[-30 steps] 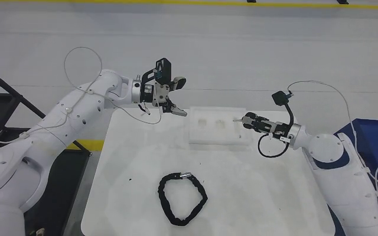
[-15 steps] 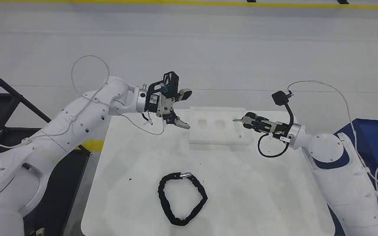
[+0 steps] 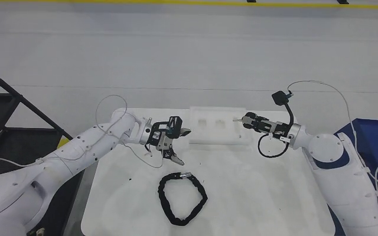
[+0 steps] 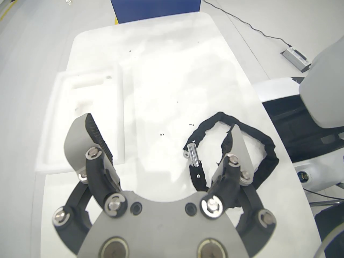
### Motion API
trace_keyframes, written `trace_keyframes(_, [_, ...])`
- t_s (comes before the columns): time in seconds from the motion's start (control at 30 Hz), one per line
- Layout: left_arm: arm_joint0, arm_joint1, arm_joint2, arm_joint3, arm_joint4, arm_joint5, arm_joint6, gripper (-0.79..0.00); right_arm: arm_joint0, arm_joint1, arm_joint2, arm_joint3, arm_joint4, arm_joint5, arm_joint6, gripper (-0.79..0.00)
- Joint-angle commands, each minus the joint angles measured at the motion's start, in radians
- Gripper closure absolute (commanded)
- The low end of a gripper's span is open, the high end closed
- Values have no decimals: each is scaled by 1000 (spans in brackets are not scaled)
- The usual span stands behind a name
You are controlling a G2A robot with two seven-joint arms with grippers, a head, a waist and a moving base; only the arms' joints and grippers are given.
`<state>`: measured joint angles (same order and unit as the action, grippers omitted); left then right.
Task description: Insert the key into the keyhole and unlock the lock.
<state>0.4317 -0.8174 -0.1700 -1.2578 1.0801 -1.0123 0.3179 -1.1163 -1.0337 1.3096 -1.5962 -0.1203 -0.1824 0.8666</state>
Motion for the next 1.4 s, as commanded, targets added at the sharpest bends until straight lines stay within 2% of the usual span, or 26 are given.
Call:
trace_keyframes(0.0, [23,-8,0,21,46,0,9,-785,0,0,0,0,0,0,0,0])
trace_keyframes(0.27, [69,-44,0,94,147,0,50,-785,0,0,0,0,0,0,0,0])
trace_keyframes(0.4, [92,-67,0,112,196,0,25,-785,0,0,0,0,0,0,0,0])
trace_keyframes(0.97, [96,-67,-2,114,191,7,25,-785,0,0,0,0,0,0,0,0])
trace_keyframes(1.13, [160,-62,-30,121,149,103,18,-785,0,0,0,0,0,0,0,0])
trace_keyframes(1.37, [243,-61,-45,130,198,178,92,-785,0,0,0,0,0,0,0,0])
